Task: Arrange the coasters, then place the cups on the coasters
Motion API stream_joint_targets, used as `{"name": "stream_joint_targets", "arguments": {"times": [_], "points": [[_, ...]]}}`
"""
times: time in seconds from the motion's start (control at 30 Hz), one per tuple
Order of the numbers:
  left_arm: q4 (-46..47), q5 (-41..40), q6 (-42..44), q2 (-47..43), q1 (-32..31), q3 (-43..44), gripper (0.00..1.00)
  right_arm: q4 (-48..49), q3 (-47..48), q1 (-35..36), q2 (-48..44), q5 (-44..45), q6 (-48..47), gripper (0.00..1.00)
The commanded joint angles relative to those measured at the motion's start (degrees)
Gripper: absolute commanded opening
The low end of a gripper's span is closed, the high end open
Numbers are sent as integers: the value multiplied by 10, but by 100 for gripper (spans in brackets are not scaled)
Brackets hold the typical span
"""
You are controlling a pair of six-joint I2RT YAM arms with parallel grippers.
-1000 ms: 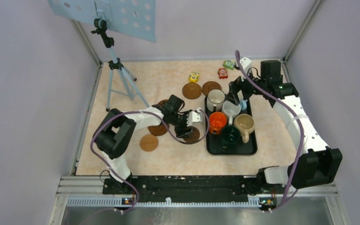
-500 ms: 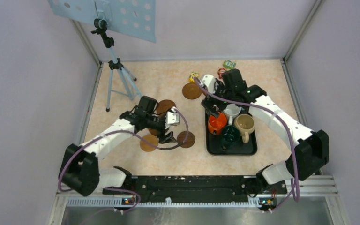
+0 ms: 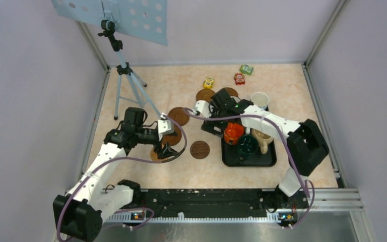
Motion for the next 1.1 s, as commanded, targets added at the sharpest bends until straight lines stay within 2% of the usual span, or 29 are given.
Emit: {"name": "stream_joint_targets", "arguments": {"times": [0.0,0.23,0.5,1.07], "points": [[-7,-11,-37,-24,7,-6,90,29,2,10,36,28,-23,82],[8,-24,-51,-15,8,10,98,19,-8,22,89,54,-41,83],[32,-23,-62,2,8,7,99,-12,-42,17,95,70,-70,83],[71,-38,-74,33,8,2,99,-40,-136,-90,38,68,-136,80]]}}
